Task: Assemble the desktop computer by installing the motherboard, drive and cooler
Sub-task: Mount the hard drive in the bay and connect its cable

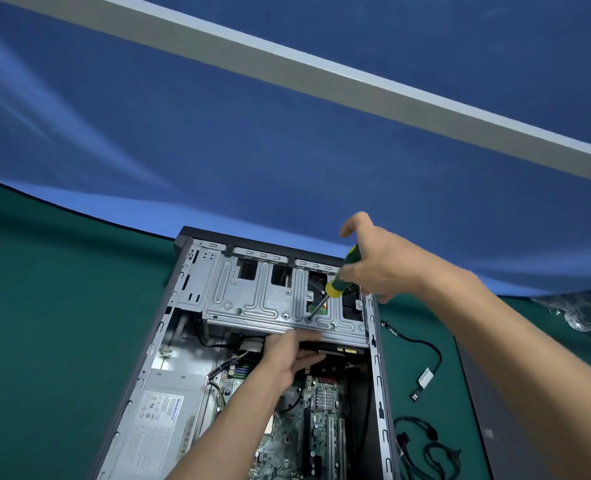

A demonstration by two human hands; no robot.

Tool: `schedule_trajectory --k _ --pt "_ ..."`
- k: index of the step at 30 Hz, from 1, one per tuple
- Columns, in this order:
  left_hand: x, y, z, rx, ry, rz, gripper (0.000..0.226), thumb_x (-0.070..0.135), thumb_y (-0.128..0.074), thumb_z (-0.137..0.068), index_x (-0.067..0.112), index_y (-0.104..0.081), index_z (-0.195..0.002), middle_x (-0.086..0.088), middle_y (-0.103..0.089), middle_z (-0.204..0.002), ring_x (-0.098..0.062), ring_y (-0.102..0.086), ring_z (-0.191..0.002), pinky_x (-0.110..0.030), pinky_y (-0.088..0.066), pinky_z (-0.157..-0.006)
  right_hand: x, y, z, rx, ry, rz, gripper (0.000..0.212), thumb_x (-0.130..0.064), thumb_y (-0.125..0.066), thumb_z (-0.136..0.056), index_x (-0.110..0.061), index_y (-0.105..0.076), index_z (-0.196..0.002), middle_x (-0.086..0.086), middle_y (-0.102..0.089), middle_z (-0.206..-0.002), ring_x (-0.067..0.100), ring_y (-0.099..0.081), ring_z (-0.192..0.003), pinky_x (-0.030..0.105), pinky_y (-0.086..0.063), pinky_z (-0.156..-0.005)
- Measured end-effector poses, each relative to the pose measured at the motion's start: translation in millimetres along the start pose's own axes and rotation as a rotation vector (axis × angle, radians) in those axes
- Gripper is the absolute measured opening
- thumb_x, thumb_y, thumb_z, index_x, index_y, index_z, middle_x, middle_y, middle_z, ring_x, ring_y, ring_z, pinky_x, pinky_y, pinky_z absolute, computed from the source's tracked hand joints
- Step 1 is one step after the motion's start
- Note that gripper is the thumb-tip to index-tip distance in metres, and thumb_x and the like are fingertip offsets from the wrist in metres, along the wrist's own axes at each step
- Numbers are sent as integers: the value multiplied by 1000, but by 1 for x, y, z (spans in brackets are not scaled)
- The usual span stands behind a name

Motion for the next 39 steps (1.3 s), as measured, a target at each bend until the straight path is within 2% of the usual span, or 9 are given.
schedule_trajectory --k 10,14,17,20,24,27,31,34,39 --pt "0 0 0 1 7 -3 15 -13 -67 -72 -6 -64 -85 -19 -62 -106 -43 -55 -103 -44 -59 -70 -1 3 3 200 -22 202 35 -40 -44 -95 -13 -40 -74 4 -51 -69 29 -53 -68 27 -31 -49" --pt "0 0 1 2 7 -14 9 -12 -65 -76 -6 -65 -83 -18 -62 -103 -40 -57 -96 -43 -59 -71 -6 -2 1 29 42 42 24 -30 -54 -88 -21 -36 -102 -1 -52 -83 20 -54 -70 31 -37 -54" --pt "-1 0 -2 4 -2 -11 14 -12 -65 -74 -5 -65 -86 -18 -64 -103 -40 -57 -96 -43 -59 -71 -2 3 0 200 -4 136 27 -38 -43 -96 -13 -36 -86 3 -49 -76 29 -51 -75 30 -31 -50" --pt "-1 0 0 2 3 -5 12 -12 -66 -73 -5 -65 -83 -19 -63 -104 -42 -56 -99 -41 -59 -67 -1 -1 2 63 8 44 26 -35 -51 -92 -18 -35 -103 2 -53 -94 24 -57 -76 32 -41 -60" --pt "-1 0 -1 14 1 -9 16 -12 -67 -72 -5 -64 -86 -17 -63 -98 -39 -56 -94 -41 -59 -66 1 2 7 195 -17 150 32 -37 -44 -95 -12 -35 -77 3 -49 -70 28 -50 -67 28 -27 -48" --pt "0 -1 1 9 6 0 17 -13 -67 -72 -6 -63 -87 -17 -61 -96 -38 -55 -91 -43 -59 -67 -3 -5 9 104 44 65 26 -33 -52 -90 -17 -36 -102 1 -51 -89 24 -53 -73 33 -39 -58" --pt "-1 -2 1 19 -1 5 19 -14 -67 -71 -5 -62 -87 -18 -62 -98 -39 -55 -94 -44 -59 -68 -1 -1 12 237 32 179 35 -44 -41 -97 -14 -35 -80 2 -45 -73 30 -50 -75 31 -29 -50" --pt "-1 -2 0 25 -6 5 15 -13 -66 -72 -5 -63 -84 -18 -62 -100 -40 -56 -95 -44 -59 -69 3 -4 11 120 32 71 30 -38 -53 -90 -18 -37 -106 1 -47 -91 27 -53 -84 33 -35 -61" --pt "-2 -1 -2 28 -15 17 17 -14 -65 -72 -3 -62 -85 -19 -63 -102 -41 -57 -98 -42 -59 -65 14 -1 11 184 -6 109 31 -43 -47 -94 -14 -37 -91 0 -45 -79 29 -51 -75 31 -30 -51"
Point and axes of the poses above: each hand's wrist, its own z-axis away from the middle knuckle, its own y-axis out of the back of the hand, x = y × z, the point moved 5 cm from there along -z, towards the middle knuckle
